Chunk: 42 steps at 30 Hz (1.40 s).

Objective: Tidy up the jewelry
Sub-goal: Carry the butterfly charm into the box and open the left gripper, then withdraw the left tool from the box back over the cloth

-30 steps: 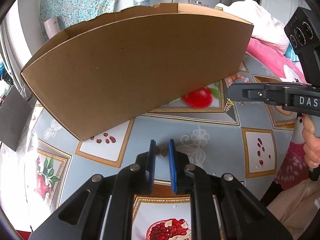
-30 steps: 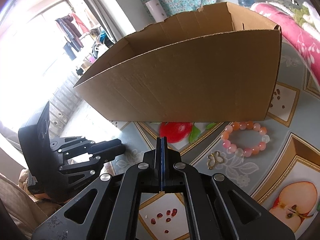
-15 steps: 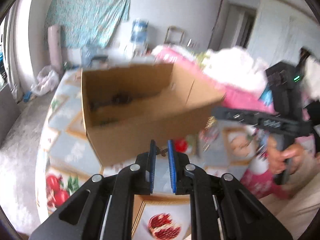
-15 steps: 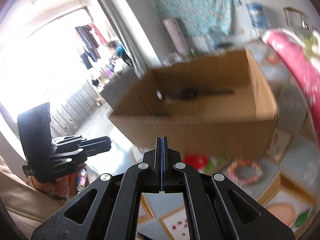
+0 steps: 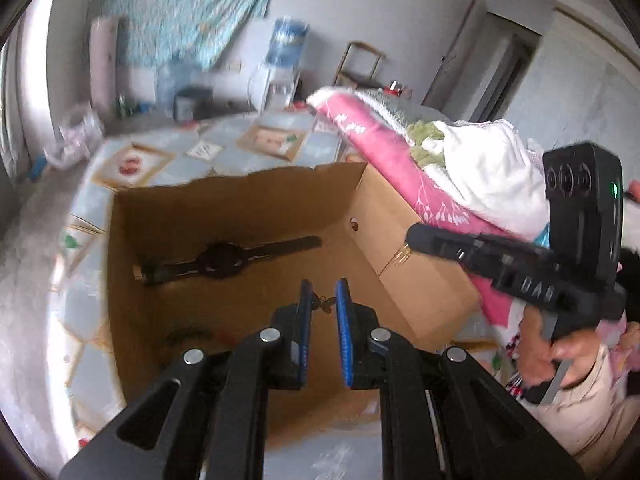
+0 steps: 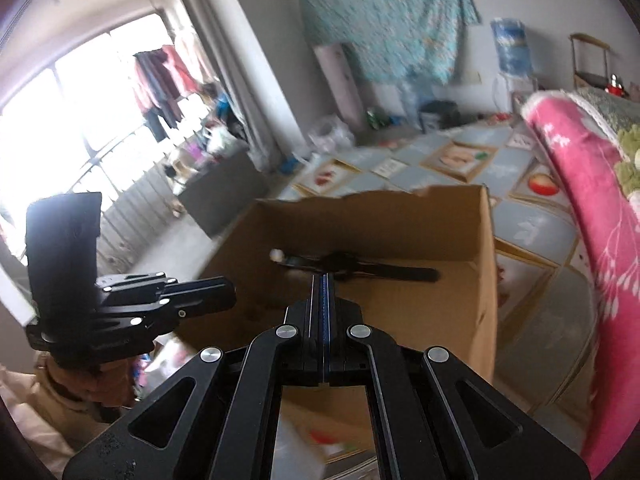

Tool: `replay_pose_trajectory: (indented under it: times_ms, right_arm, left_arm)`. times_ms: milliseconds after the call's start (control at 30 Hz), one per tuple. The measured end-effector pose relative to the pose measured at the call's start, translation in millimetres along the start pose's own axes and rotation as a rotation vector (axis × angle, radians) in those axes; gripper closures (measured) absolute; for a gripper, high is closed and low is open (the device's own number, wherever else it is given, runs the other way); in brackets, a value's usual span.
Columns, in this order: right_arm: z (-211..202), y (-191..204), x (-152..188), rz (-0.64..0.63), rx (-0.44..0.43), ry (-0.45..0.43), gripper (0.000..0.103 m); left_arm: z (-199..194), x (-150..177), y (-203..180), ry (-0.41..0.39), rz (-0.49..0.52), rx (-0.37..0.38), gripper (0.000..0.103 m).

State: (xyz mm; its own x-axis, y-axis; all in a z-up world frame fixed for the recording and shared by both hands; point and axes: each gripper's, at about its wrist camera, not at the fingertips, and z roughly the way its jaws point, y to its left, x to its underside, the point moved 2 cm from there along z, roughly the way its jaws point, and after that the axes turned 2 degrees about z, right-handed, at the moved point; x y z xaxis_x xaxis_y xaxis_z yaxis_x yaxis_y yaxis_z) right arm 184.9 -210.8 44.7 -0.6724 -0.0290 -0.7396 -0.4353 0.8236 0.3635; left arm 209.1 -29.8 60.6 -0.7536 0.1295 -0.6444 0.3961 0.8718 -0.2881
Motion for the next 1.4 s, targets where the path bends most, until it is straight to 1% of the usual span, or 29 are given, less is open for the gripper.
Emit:
replay_pose_trajectory:
  times_ms: [100, 167, 233, 267, 333, 367, 433, 467, 600, 700, 800, 867, 933, 1000, 1067, 1100, 1167, 1233, 1300, 1400]
  right_arm:
    - [16, -17, -7, 0.019, 0.033, 0.055, 0.103]
    - [22, -27, -11, 0.030, 0.054, 0.077, 0.103]
    - [28, -35, -14, 0.039, 0.069, 0.093, 0.103]
    - [31, -39, -16, 0.048, 0.081, 0.097, 0.101]
    - [29, -46, -18, 0.068, 0.087, 0.092, 0.099]
    - [27, -47, -19, 0.077, 0.085, 0.087, 0.098]
    - [20, -49, -20, 0.096, 0.082, 0.068, 0.094]
    - [16, -49, -20, 0.099, 0.081, 0.060, 0.093]
    - [2, -48, -23, 0.106, 0.081, 0.023, 0.092]
    - [-13, -47, -23, 0.116, 0.078, -0.009, 0.087]
    - [-36, -41, -18, 0.114, 0.055, -0.056, 0.083]
    - [-53, -35, -11, 0.105, 0.037, -0.090, 0.081]
    - [-68, -29, -4, 0.093, 0.020, -0.114, 0.075]
    - [-90, -21, 9, 0.074, -0.011, -0.151, 0.072]
    - [-107, -13, 23, 0.048, -0.036, -0.176, 0.071]
    - [-115, -8, 31, 0.029, -0.044, -0.187, 0.071]
    - [-124, 0, 50, 0.004, -0.062, -0.188, 0.070]
    - [-124, 3, 70, 0.003, -0.080, -0.168, 0.070]
    - [-116, 3, 88, 0.023, -0.086, -0.133, 0.070]
    - [-86, -5, 117, 0.099, -0.102, -0.033, 0.070]
  left_arm:
    - [33, -17, 4, 0.071, -0.071, 0.037, 0.091]
    - [56, -28, 4, 0.122, -0.109, 0.037, 0.091]
    - [69, -33, 3, 0.137, -0.118, 0.028, 0.091]
    - [74, -34, 3, 0.148, -0.138, 0.029, 0.091]
    - [80, -35, 7, 0.169, -0.192, 0.067, 0.091]
    - [84, -36, 8, 0.167, -0.219, 0.091, 0.090]
    - [87, -38, 9, 0.156, -0.231, 0.089, 0.081]
    - [87, -38, 10, 0.149, -0.236, 0.085, 0.076]
    - [86, -40, 16, 0.134, -0.255, 0.075, 0.075]
    - [73, -40, 19, 0.099, -0.263, 0.075, 0.075]
    - [44, -37, 17, 0.023, -0.235, 0.059, 0.075]
    - [17, -29, 11, -0.033, -0.198, 0.047, 0.075]
    - [-6, -21, 5, -0.075, -0.153, 0.052, 0.075]
    - [-38, -8, -6, -0.137, -0.080, 0.043, 0.070]
    - [-74, 13, -18, -0.214, 0.014, 0.032, 0.066]
    - [-85, 20, -20, -0.234, 0.036, 0.022, 0.063]
    - [-105, 43, -25, -0.272, 0.086, -0.023, 0.062]
    - [-111, 65, -26, -0.259, 0.087, -0.052, 0.062]
    - [-105, 85, -30, -0.224, 0.095, -0.035, 0.062]
    - [-81, 109, -36, -0.140, 0.111, -0.035, 0.062]
